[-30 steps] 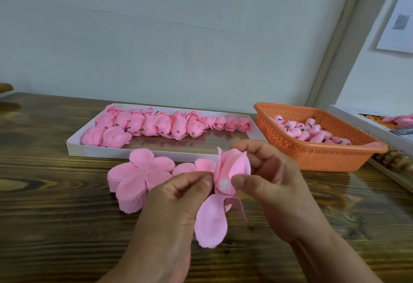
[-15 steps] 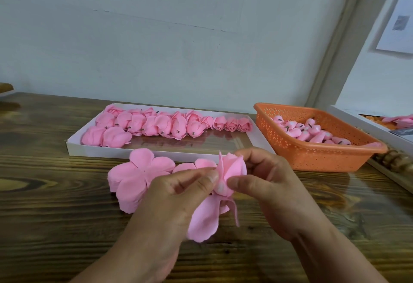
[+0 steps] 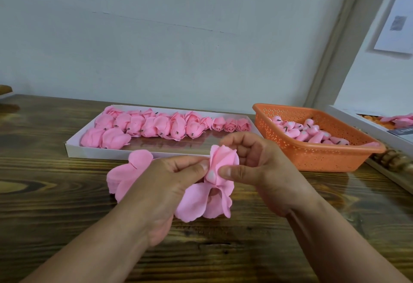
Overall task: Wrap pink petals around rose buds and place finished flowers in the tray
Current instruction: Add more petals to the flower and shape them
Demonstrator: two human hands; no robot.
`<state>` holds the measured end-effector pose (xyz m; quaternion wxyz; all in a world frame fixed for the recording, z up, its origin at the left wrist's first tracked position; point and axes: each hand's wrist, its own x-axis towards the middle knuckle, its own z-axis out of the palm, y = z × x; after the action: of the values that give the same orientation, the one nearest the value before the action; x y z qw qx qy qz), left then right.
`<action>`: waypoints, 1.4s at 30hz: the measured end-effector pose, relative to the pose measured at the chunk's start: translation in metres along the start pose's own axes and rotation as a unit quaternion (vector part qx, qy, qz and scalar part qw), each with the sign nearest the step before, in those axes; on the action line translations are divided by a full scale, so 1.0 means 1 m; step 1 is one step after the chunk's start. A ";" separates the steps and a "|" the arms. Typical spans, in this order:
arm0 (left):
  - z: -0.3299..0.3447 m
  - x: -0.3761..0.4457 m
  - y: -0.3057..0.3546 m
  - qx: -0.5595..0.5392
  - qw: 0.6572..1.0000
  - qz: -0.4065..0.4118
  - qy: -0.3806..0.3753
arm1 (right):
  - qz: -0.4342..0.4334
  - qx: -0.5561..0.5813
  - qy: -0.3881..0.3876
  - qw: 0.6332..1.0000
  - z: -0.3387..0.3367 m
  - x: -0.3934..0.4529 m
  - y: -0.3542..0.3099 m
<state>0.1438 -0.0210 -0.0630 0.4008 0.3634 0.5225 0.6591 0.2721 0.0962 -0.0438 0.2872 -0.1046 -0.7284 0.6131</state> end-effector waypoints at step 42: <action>0.004 -0.002 -0.009 0.092 0.994 0.027 0.054 | 0.040 -0.191 0.048 0.980 0.015 0.007 -0.004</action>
<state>0.1502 -0.0202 -0.0716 0.3192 0.3766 0.5915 0.6375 0.2590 0.0868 -0.0387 0.2722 -0.2159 -0.8128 0.4675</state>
